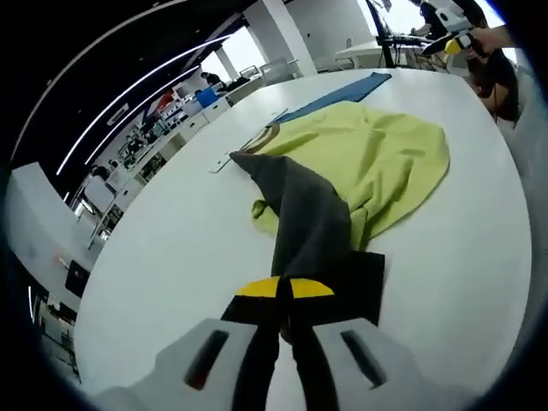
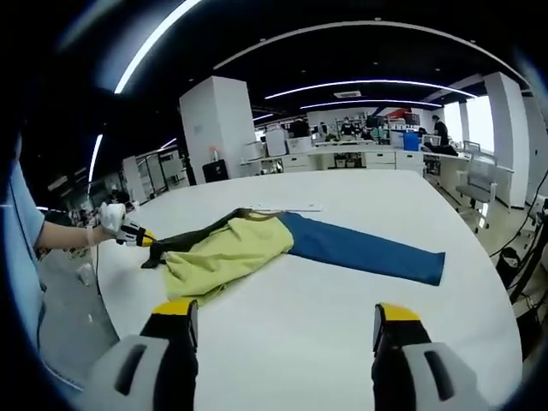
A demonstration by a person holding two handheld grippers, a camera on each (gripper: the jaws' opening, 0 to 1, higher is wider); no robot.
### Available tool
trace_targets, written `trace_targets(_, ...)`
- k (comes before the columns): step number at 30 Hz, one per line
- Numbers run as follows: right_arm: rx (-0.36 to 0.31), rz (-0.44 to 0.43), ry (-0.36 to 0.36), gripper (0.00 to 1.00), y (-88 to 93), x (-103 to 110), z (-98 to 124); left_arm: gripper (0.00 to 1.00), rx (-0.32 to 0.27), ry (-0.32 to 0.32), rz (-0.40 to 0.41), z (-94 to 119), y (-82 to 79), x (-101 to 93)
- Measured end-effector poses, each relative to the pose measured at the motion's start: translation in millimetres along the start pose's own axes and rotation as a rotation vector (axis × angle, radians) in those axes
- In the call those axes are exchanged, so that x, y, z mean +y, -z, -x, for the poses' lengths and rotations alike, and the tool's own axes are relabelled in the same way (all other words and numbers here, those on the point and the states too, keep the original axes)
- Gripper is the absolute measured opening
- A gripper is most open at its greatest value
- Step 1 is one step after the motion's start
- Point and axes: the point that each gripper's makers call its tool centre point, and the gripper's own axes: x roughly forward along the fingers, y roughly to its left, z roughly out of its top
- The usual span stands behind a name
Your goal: Fold the garment on the visible template until the final outline fits inside the template.
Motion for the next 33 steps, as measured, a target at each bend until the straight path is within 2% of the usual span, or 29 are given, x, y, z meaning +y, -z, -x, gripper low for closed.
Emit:
trace_targets(11,0.003,-0.002,0.005,0.84,-0.2,0,0,0.01,0.004,0.016,0.024,-4,3.1,0.2)
trace_targets(12,0.003,-0.002,0.005,0.84,-0.1,0,0,0.05,0.003,0.017,0.027,-4,3.3,0.2)
trace_targets(15,0.006,-0.002,0.001,0.84,0.9,2,-2,0.24,0.001,0.032,0.049,-2,6.0,-2.4)
trace_targets(17,0.008,-0.003,-0.001,0.84,2.0,3,-3,0.29,-0.012,0.043,0.062,2,6.1,-4.9)
trace_targets(19,0.009,-0.003,-0.005,0.84,3.1,5,-4,0.34,-0.025,0.052,0.095,5,5.7,-6.4)
trace_targets(21,0.011,-0.002,-0.008,0.84,4.1,6,-5,0.42,-0.047,0.069,0.163,7,4.0,-10.3)
trace_targets(24,0.012,-0.003,-0.011,0.84,4.9,7,-6,0.51,-0.059,0.085,0.224,11,8.4,-13.2)
trace_targets(29,0.005,-0.005,-0.015,0.84,4.4,9,-6,0.48,-0.055,0.081,0.292,19,19.6,-15.4)
trace_targets(33,0.004,-0.006,-0.018,0.84,4.6,10,-6,0.49,-0.067,0.093,0.398,25,26.9,-20.7)
